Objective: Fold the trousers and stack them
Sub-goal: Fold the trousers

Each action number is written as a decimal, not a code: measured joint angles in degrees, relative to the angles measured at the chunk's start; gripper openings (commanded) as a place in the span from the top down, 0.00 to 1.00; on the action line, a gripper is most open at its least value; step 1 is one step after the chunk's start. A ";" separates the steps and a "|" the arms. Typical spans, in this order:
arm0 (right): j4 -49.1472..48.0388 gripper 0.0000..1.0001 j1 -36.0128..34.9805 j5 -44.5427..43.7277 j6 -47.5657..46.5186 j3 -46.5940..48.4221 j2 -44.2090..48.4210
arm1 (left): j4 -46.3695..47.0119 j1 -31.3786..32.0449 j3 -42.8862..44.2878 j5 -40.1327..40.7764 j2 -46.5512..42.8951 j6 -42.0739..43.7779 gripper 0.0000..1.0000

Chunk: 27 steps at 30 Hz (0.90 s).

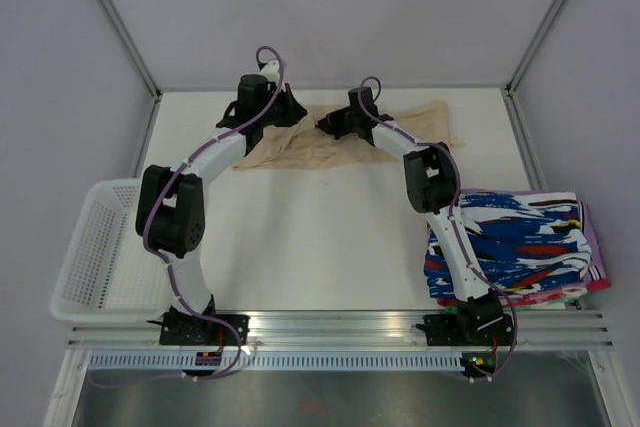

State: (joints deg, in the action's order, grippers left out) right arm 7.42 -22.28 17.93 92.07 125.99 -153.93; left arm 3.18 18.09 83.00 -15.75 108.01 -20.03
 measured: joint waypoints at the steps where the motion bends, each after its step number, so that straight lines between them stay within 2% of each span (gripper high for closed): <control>1: 0.26 1.00 0.02 0.20 -0.35 0.07 -0.02 | 0.11 0.00 -0.26 -0.11 0.00 0.00 0.98; 7: 0.46 1.00 0.31 0.26 -3.08 3.87 -1.40 | 0.50 0.04 -1.60 -1.33 0.00 0.33 0.98; 15: -7.58 1.00 2.73 0.74 -6.62 13.77 -5.49 | 0.85 1.70 -2.43 -1.38 0.00 1.09 0.98; 27: -10.40 1.00 5.51 3.74 -17.07 14.10 -6.58 | 4.70 7.82 -2.78 -0.92 2.78 1.05 0.98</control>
State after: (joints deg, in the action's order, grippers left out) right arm -2.98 -16.78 21.67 75.00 140.09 -160.51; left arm 7.88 25.91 80.23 -16.67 110.78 -18.98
